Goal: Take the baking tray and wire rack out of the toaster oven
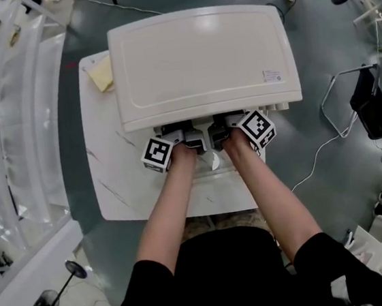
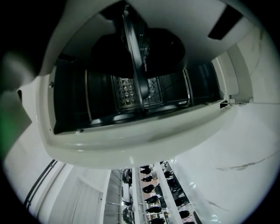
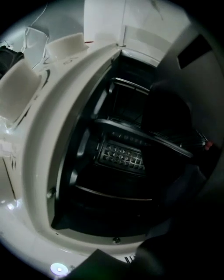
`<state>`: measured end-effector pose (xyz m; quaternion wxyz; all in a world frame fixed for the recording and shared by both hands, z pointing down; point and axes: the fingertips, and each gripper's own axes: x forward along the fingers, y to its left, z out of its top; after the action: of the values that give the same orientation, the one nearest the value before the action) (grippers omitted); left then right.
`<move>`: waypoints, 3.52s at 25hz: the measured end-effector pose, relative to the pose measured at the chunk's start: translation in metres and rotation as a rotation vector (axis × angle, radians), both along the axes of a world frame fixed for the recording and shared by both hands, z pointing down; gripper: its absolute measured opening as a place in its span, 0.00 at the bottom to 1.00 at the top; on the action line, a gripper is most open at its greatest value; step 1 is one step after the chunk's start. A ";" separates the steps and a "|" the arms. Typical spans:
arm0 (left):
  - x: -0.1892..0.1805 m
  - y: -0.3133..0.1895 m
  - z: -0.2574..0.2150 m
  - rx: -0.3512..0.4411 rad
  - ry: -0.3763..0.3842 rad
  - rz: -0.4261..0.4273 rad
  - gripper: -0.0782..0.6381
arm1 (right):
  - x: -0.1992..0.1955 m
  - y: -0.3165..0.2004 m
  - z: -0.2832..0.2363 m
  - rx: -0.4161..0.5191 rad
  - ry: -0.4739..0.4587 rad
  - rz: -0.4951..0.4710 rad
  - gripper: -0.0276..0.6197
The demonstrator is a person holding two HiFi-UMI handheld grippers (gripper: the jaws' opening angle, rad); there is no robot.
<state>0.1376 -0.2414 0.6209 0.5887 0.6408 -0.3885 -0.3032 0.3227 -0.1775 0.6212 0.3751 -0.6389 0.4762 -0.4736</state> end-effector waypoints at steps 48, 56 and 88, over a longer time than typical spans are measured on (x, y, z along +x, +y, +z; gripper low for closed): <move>-0.130 0.273 0.003 -0.143 0.174 -0.116 0.22 | -0.119 0.236 0.000 -0.029 -0.140 -0.182 0.17; -0.211 0.274 0.009 -0.151 0.168 -0.177 0.22 | -0.198 0.230 0.007 -0.095 -0.138 -0.279 0.17; -0.416 0.203 0.095 -0.283 0.093 -0.255 0.23 | -0.407 0.146 0.088 -0.255 -0.141 -0.392 0.20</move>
<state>-0.2784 -0.0386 0.7161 0.6470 0.4827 -0.4777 -0.3467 -0.0840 -0.0319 0.7090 0.2247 -0.5418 0.5003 -0.6369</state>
